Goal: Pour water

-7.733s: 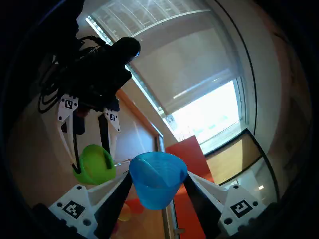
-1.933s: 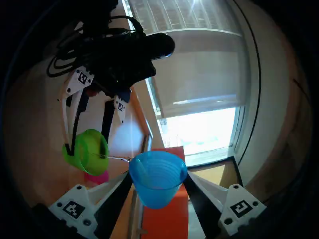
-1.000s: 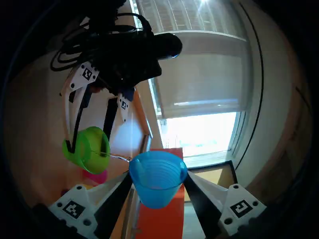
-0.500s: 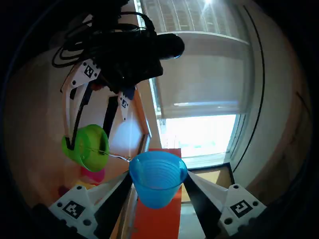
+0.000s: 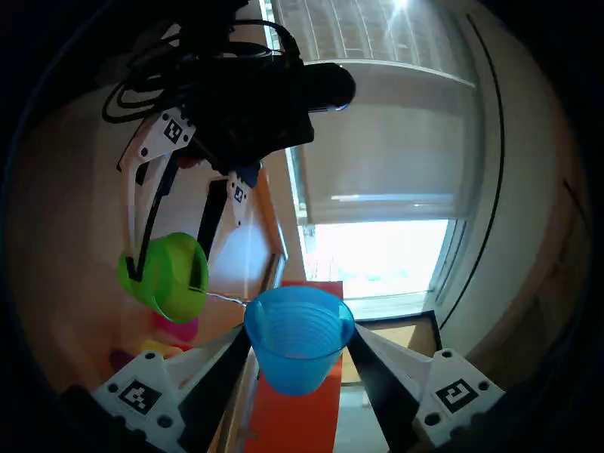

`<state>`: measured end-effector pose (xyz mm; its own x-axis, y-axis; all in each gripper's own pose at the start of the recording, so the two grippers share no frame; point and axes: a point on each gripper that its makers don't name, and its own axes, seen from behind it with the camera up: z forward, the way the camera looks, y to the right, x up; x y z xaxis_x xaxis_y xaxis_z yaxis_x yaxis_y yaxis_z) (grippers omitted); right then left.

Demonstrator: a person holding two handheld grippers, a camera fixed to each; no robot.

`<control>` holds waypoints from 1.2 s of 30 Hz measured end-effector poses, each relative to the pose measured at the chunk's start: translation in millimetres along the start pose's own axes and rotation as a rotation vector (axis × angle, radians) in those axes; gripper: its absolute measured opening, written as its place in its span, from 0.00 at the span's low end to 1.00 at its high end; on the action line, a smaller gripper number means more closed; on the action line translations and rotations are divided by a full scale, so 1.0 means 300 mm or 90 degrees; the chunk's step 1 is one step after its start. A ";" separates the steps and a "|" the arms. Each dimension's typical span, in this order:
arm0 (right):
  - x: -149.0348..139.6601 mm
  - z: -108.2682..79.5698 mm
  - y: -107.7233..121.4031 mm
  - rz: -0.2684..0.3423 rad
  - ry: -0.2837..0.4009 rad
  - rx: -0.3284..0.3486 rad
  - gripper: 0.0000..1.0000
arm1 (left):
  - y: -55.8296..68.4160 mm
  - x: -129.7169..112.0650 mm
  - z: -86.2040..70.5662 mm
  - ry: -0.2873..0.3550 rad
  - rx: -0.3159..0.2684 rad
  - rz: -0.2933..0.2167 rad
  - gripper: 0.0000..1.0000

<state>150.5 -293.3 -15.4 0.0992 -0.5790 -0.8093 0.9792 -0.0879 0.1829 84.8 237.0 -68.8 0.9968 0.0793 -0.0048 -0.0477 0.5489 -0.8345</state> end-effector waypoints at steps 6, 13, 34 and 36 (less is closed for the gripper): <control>-0.008 0.005 -0.003 -0.004 -0.001 0.001 0.91 | -0.001 0.001 -0.001 0.000 0.000 0.000 0.86; -0.015 0.007 0.001 -0.009 -0.002 0.001 0.91 | -0.005 0.002 0.000 0.002 -0.001 -0.001 0.86; -0.031 0.008 0.001 -0.033 -0.006 -0.001 0.91 | -0.002 -0.004 0.005 0.000 -0.001 -0.001 0.86; -0.031 0.008 0.000 -0.036 -0.007 0.000 0.91 | -0.001 -0.005 0.005 -0.001 -0.002 -0.001 0.86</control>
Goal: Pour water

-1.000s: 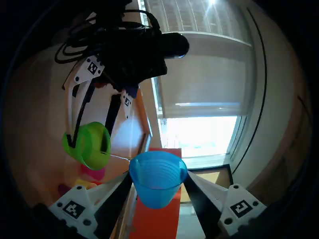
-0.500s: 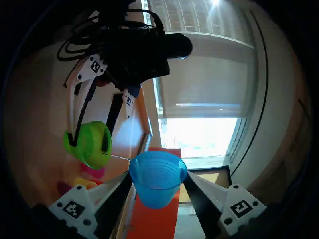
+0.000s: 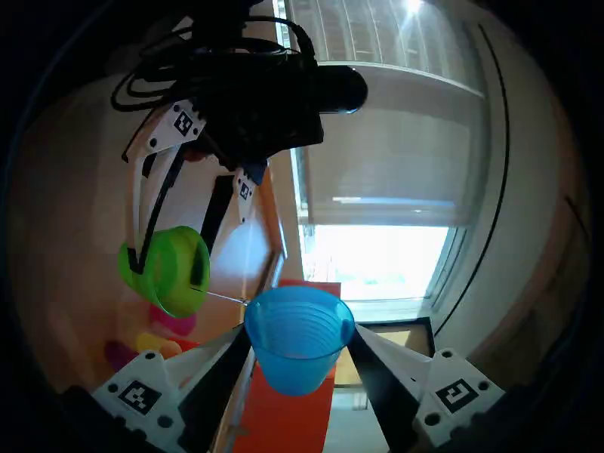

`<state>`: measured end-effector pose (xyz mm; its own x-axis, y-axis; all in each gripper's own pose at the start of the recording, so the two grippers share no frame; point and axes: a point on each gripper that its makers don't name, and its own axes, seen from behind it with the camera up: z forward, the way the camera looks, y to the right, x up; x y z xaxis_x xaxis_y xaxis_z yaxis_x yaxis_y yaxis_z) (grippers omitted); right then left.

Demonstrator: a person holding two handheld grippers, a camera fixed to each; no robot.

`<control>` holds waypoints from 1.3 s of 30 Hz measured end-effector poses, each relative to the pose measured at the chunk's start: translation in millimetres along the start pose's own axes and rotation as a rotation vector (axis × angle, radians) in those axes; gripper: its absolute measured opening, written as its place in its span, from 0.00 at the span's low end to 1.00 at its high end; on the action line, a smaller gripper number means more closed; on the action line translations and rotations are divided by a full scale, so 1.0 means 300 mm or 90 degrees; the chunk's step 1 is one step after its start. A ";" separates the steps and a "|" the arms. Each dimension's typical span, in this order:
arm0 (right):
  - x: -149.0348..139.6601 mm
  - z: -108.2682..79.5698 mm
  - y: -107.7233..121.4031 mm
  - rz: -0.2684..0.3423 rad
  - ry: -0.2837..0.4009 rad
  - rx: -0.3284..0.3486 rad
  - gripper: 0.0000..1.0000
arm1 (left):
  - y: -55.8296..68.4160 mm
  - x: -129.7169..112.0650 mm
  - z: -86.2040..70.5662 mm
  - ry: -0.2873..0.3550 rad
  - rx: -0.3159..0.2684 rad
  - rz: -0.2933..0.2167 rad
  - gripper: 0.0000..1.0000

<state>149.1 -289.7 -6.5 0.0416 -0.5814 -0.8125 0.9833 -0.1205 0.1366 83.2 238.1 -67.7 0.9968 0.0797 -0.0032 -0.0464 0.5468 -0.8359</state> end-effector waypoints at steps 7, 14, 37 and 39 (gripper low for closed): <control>-0.001 0.002 0.002 -0.005 0.000 0.000 0.91 | 0.000 0.001 -0.001 0.000 0.000 0.001 0.86; -0.004 0.006 0.005 -0.009 -0.001 -0.001 0.91 | -0.001 0.001 -0.003 0.001 0.002 0.001 0.86; -0.006 0.011 0.015 -0.019 -0.001 -0.005 0.91 | -0.001 0.006 -0.009 0.003 0.005 0.001 0.86; -0.006 0.011 0.015 -0.019 -0.001 -0.005 0.91 | -0.002 0.006 -0.010 0.003 0.005 0.000 0.86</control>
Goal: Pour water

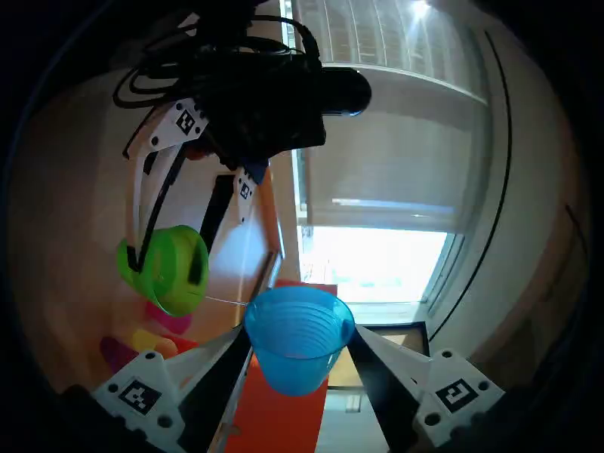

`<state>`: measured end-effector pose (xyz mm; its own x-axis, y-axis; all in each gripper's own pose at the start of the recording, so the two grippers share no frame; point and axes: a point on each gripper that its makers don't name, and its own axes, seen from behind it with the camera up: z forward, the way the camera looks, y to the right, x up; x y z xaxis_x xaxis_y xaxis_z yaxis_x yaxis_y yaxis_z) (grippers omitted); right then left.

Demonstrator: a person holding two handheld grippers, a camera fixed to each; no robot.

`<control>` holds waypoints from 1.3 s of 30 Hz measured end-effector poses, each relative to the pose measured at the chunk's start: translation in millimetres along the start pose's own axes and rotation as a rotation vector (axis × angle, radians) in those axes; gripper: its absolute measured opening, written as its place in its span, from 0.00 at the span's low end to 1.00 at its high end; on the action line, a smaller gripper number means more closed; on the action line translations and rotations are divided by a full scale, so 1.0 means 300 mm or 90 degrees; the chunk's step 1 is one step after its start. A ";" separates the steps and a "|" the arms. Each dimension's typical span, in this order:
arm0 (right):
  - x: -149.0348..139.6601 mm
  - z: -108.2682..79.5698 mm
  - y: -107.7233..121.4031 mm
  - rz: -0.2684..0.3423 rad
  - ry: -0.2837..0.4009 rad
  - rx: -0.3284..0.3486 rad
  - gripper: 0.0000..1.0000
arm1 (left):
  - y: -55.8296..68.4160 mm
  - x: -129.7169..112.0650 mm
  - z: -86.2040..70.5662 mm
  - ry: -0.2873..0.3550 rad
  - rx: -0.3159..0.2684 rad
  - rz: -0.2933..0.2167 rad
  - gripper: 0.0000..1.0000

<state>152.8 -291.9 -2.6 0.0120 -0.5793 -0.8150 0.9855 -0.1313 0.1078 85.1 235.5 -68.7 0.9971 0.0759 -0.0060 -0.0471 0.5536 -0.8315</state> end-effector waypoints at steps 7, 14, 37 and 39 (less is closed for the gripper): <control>0.005 0.001 -0.002 -0.001 0.001 -0.001 0.91 | 0.001 0.000 0.000 0.000 0.001 0.000 0.86; 0.016 -0.004 0.000 -0.004 0.002 -0.002 0.91 | -0.001 0.002 0.000 0.001 0.001 0.000 0.86; 0.033 -0.028 0.027 0.104 0.016 -0.018 0.91 | -0.007 0.004 0.003 -0.001 0.005 0.002 0.86; 0.027 -0.029 0.026 0.119 0.017 -0.019 0.91 | -0.007 0.004 0.002 -0.002 0.005 0.003 0.86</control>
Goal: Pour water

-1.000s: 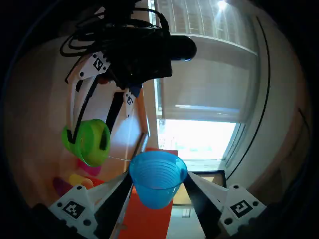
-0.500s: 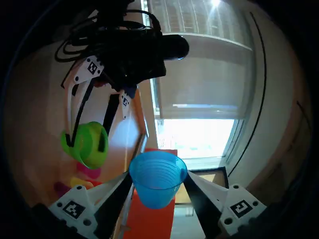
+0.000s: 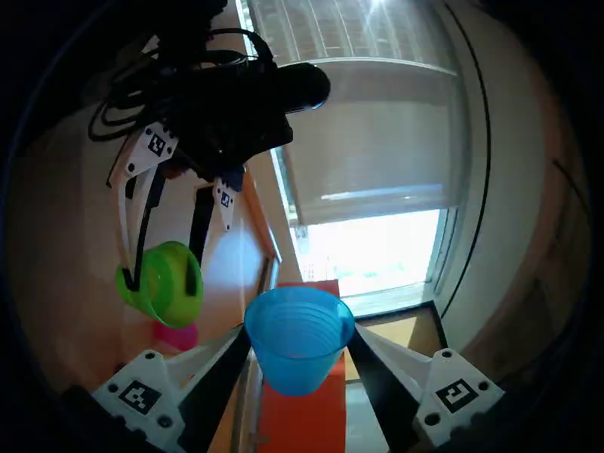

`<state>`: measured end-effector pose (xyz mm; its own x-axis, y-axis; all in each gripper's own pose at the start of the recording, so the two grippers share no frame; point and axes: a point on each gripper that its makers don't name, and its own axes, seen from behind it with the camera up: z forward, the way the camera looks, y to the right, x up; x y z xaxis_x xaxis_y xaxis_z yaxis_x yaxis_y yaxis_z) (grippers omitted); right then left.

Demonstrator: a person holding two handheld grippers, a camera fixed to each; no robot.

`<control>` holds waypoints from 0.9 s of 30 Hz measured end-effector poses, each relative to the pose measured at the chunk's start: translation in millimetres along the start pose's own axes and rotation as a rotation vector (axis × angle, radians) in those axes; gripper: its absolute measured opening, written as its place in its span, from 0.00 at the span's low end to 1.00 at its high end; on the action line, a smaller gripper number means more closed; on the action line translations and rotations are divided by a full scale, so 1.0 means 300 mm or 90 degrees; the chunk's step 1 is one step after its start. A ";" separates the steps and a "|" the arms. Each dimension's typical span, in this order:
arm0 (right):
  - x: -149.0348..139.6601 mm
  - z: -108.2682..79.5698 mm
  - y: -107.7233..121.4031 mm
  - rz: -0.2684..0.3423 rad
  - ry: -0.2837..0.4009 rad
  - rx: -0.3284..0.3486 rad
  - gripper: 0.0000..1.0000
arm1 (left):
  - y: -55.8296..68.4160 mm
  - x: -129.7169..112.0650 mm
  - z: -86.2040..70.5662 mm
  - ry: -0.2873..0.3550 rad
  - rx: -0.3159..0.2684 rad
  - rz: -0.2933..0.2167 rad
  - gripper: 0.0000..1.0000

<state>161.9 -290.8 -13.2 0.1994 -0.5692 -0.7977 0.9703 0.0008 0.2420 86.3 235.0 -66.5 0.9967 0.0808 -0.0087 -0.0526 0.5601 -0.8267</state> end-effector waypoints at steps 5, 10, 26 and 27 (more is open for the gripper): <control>-0.016 -0.004 -0.004 0.047 0.006 -0.003 0.91 | 0.002 0.001 -0.001 -0.001 0.000 0.003 0.86; -0.031 -0.008 -0.010 0.089 0.011 -0.004 0.91 | -0.001 0.001 -0.004 -0.001 0.002 0.004 0.86; -0.052 -0.022 -0.025 0.241 0.024 -0.008 0.91 | -0.008 0.001 -0.013 -0.003 0.008 0.006 0.86; -0.054 -0.024 -0.023 0.252 0.025 -0.009 0.91 | -0.008 0.001 -0.014 -0.003 0.008 0.006 0.86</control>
<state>152.9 -275.7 -5.9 0.5626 -0.4912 -0.6650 0.8195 0.2251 0.5271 87.1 230.2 -66.8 0.9959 0.0897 -0.0140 -0.0628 0.5702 -0.8191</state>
